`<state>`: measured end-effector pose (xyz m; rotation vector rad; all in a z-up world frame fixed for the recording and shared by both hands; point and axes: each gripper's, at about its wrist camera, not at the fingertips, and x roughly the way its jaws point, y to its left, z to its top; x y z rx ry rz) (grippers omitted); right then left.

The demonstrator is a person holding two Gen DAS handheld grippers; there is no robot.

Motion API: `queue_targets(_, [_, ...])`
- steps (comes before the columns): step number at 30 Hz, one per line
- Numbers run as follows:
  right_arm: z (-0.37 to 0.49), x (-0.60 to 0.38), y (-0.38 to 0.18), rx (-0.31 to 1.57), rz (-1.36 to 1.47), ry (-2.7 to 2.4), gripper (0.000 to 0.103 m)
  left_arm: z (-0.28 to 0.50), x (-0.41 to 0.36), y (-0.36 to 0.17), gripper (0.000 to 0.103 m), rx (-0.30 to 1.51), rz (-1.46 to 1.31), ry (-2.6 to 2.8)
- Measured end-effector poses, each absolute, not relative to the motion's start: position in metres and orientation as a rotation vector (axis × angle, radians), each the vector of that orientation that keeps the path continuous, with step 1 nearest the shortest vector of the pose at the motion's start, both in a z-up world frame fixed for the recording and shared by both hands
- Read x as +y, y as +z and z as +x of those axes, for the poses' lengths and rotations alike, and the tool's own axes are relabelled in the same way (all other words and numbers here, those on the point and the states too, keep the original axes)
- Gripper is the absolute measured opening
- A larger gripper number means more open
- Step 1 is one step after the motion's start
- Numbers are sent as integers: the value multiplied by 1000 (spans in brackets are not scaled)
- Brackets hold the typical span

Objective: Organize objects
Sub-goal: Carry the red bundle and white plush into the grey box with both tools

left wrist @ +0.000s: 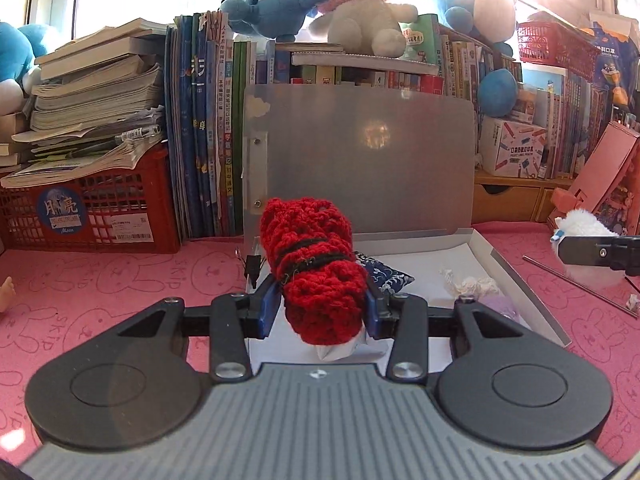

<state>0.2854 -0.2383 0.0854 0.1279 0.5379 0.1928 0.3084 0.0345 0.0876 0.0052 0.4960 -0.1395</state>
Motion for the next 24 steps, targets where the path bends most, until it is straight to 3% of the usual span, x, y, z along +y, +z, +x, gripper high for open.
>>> queue_targets(13, [387, -226, 42, 638, 144, 177, 83, 383, 28, 40, 48, 595, 32, -155])
queue_targets(22, [414, -212, 15, 686, 92, 184, 84, 397, 31, 17, 49, 633, 26, -171])
queue_targets(24, [413, -211, 16, 676, 86, 183, 88, 396, 31, 18, 49, 624, 35, -167])
